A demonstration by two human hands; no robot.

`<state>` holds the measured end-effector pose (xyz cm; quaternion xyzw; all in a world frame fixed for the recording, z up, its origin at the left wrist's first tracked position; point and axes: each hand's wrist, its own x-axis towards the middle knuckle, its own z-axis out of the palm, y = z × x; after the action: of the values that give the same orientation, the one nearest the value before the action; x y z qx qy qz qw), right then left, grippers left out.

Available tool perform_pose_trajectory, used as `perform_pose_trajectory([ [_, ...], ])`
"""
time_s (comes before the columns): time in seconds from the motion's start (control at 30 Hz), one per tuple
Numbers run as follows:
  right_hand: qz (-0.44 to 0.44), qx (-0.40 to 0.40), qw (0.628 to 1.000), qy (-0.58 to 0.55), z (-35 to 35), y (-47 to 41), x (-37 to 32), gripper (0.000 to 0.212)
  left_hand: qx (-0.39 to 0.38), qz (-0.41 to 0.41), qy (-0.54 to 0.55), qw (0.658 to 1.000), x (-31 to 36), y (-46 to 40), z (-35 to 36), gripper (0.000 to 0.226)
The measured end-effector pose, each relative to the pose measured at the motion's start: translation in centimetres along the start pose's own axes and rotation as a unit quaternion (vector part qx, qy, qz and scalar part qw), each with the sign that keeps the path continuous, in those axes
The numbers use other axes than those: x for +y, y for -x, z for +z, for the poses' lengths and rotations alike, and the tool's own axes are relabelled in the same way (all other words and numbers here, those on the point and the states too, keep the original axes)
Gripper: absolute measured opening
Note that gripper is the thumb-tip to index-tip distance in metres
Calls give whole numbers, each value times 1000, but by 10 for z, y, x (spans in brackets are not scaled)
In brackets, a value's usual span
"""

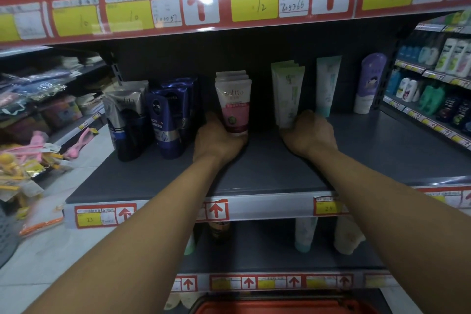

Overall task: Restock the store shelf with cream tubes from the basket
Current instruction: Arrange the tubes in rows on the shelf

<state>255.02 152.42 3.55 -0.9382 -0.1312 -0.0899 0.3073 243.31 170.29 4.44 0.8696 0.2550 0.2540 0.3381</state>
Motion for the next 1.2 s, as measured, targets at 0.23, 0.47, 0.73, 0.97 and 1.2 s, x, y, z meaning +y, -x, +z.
perform_pose_trajectory([
  [0.23, -27, -28, 997, 59, -17, 13, 1, 66, -31, 3, -9, 999, 5, 10, -11, 77],
  [0.47, -97, -68, 993, 4, -55, 55, 5, 36, -57, 8, -22, 998, 11, 43, -36, 72],
  [0.73, -186, -20, 981, 51, -88, 111, 1, 29, -55, 64, -55, 995, 31, 96, -65, 45],
  [0.97, -182, 16, 982, 42, -106, 155, 2, 29, -43, 107, -64, 991, 41, 144, -83, 41],
  [1.2, -181, 7, 983, 33, -94, 200, 25, 21, -71, 86, -45, 993, 23, 192, -71, 30],
])
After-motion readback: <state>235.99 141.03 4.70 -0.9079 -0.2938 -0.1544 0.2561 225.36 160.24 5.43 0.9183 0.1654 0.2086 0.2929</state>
